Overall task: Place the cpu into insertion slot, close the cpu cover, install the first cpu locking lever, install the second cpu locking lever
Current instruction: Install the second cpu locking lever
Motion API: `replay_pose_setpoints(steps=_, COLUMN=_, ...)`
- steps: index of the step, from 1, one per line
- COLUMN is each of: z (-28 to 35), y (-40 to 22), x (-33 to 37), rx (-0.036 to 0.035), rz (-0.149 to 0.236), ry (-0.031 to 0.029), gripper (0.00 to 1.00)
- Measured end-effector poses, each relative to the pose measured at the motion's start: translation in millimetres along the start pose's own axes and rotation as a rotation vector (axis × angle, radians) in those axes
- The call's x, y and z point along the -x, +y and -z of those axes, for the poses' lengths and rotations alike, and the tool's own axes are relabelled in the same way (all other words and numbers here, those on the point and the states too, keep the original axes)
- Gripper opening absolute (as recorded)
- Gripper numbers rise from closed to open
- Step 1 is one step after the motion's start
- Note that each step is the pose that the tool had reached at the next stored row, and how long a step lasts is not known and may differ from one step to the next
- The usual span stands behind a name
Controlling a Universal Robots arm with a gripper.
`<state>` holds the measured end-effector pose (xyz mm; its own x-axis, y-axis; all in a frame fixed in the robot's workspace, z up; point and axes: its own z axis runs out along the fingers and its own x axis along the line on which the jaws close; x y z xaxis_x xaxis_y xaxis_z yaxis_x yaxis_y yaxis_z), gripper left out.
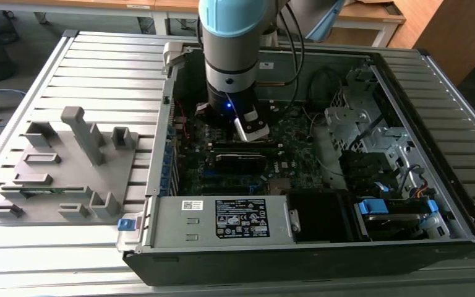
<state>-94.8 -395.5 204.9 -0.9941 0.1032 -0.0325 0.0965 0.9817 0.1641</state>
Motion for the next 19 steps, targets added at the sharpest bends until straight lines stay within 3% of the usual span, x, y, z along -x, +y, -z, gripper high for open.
replay_pose_setpoints(steps=6, z=7.5, y=1.2, x=0.8, rx=0.0001, rz=0.0, ry=0.0001, gripper=0.1)
replay_pose_setpoints(steps=15, z=9.6, y=-5.8, x=2.1, rx=0.0001, rz=0.0, ry=0.0, gripper=0.1)
replay_pose_setpoints(steps=19, z=7.3, y=-6.4, x=1.9, rx=0.0021, rz=0.0, ry=-0.0001, gripper=0.1)
